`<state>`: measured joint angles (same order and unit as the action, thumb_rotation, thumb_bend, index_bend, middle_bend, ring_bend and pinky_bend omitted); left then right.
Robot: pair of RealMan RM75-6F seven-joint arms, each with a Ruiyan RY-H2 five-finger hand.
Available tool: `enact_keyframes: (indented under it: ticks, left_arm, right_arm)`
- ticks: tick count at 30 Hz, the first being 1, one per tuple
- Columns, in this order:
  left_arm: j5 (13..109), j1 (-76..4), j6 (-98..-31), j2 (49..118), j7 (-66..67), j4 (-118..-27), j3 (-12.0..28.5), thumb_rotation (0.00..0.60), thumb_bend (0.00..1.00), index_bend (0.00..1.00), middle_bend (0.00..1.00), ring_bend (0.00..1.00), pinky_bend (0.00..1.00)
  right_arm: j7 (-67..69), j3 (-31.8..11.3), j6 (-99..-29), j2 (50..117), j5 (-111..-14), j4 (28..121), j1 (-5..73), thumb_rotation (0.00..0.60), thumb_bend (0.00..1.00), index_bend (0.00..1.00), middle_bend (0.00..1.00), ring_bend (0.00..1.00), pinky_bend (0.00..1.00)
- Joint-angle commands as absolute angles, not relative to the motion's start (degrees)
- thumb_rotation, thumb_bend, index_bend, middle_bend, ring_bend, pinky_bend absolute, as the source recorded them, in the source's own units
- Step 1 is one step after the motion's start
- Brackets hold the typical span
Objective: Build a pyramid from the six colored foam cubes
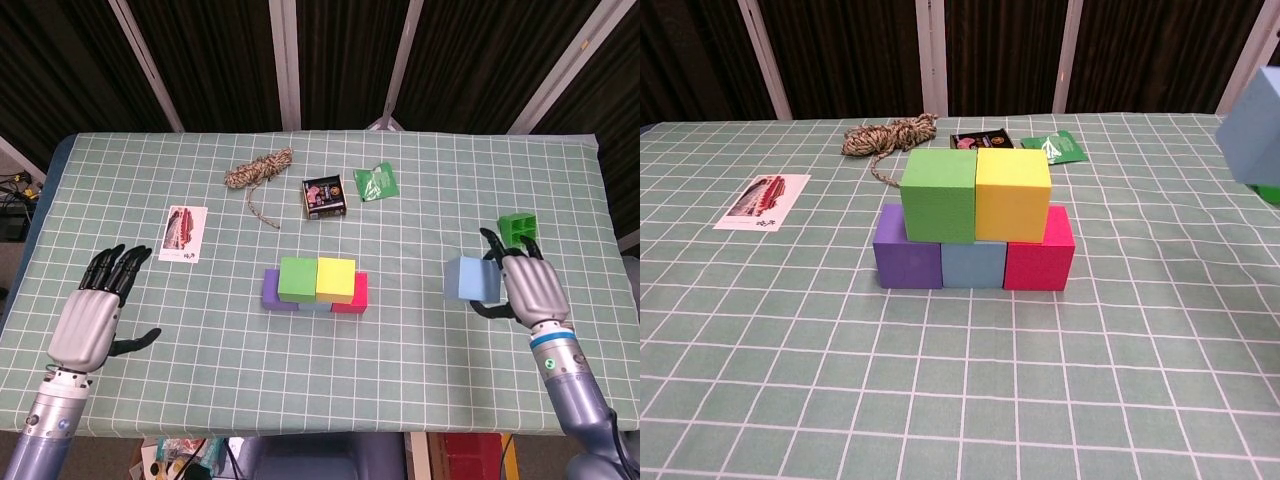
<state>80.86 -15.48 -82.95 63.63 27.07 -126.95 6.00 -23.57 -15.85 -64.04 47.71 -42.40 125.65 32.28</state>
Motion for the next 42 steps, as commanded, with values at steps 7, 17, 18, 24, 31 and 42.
enact_keyframes:
  ticks: [7,17,18,24,31,42]
  left_arm:
    - [80.61,-15.17,-82.65,61.19,25.17,-128.37,6.17,0.600,0.10,0.00,0.06,0.00,0.00]
    - [78.40,-15.44,-80.97,58.01,21.12,-128.64,6.85,0.600,0.10,0.00,0.06,0.00,0.00]
    - [78.17,-15.51,-80.82,57.80,20.79,-128.58,6.97,0.600,0.10,0.00,0.06,0.00,0.00]
    - [76.69,-15.88,-80.15,56.87,19.02,-128.14,7.71,0.600,0.10,0.00,0.06,0.00,0.00]
    - [75.34,-16.17,-79.50,55.89,18.04,-127.69,8.18,0.600,0.10,0.01,0.06,0.00,0.00]
    - [74.93,-16.25,-79.08,54.05,16.32,-128.56,8.56,0.600,0.10,0.01,0.06,0.00,0.00]
  right_arm:
    - [-32.70,-22.04,-64.60,45.34,-27.72,132.75,44.16,0.600,0.24,0.00,0.41,0.28,0.02]
    - [-40.76,-23.03,-68.70,52.32,-16.15,133.41,56.01,0.600,0.24,0.00,0.41,0.28,0.02]
    - [-41.42,-23.10,-69.29,53.30,-15.18,133.09,57.15,0.600,0.24,0.00,0.41,0.28,0.02]
    - [-45.11,-23.67,-71.39,58.45,-10.46,130.41,63.35,0.600,0.24,0.00,0.42,0.28,0.02]
    - [-48.00,-23.73,-72.96,63.60,-6.31,127.11,68.38,0.600,0.24,0.00,0.42,0.28,0.02]
    - [-54.89,-25.69,-83.64,71.96,2.93,123.54,77.67,0.600,0.24,0.00,0.46,0.29,0.02]
